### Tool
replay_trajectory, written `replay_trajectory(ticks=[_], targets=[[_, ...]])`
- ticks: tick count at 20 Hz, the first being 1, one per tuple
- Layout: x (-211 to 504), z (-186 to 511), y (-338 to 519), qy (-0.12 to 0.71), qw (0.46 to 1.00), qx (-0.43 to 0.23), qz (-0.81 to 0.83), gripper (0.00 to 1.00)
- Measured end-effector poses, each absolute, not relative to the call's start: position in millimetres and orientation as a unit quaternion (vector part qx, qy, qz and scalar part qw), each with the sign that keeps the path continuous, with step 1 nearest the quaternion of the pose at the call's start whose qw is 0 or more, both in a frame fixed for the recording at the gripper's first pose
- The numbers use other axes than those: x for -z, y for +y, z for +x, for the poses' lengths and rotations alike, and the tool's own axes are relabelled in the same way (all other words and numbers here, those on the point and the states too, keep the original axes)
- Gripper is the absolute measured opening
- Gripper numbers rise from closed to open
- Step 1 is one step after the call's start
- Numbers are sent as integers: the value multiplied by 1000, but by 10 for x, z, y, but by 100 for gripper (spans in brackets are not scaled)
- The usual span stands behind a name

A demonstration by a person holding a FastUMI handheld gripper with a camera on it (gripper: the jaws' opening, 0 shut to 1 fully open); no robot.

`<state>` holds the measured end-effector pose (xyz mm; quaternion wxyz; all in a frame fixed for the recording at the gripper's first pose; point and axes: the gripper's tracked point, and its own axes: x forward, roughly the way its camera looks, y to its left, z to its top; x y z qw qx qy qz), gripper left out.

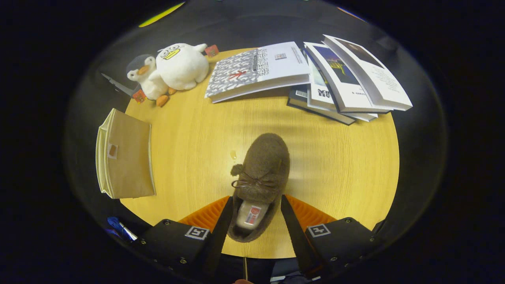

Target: Open the storage box then place both shoes into the box .Put the left shoe in first, then the right shoe, with the right side of both shoes facing outward in a uniform manner.

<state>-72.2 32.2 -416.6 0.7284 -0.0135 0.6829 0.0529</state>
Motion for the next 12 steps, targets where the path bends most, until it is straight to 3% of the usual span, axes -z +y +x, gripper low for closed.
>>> replay_trajectory(ticks=[10, 12], targets=[[4766, -797, 133, 713, 701, -21, 7, 76], [4828, -823, 160, 712, 702, -27, -2, 69]])
